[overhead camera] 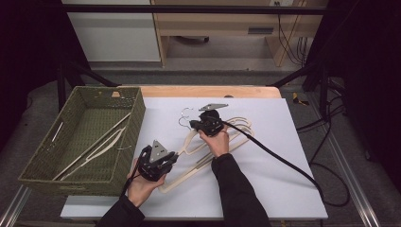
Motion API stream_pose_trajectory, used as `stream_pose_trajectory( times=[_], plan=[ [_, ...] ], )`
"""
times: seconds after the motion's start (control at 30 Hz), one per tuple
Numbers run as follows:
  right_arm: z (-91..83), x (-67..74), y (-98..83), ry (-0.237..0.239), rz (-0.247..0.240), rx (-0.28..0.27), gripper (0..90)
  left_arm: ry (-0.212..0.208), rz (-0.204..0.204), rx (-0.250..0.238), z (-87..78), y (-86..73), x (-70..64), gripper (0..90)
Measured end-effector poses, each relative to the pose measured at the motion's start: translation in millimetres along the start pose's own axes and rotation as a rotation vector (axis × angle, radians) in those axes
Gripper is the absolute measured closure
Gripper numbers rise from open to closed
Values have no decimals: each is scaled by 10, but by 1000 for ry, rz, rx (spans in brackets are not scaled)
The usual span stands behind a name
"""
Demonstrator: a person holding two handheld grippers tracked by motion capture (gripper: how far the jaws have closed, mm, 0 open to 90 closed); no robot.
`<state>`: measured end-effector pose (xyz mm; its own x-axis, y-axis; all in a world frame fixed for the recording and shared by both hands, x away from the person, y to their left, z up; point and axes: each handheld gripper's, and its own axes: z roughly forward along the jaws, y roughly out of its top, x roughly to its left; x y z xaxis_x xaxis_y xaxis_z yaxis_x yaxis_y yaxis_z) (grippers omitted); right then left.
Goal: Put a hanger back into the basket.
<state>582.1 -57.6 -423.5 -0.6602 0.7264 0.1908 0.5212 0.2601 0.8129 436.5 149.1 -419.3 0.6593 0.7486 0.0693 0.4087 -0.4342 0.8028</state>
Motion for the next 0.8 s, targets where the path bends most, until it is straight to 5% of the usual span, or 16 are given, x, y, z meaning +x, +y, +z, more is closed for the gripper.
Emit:
stream_pose_trajectory(
  times=[0.23,0.37,0.43,0.6,0.8],
  plan=[
    [-117,73,-23,-4,-22,-37,894,-21,-10,6,-2,-69,1,794],
    [-186,104,-64,-13,-44,-76,895,-76,-31,11,24,-69,18,784],
    [-220,118,-85,-1,-47,-93,895,-114,-37,0,42,-34,45,674],
    [-308,165,-162,8,-103,-119,895,-117,-52,-38,116,73,106,414],
    [-443,228,-204,22,-138,-154,895,-168,-70,-49,288,265,113,357]
  ],
)
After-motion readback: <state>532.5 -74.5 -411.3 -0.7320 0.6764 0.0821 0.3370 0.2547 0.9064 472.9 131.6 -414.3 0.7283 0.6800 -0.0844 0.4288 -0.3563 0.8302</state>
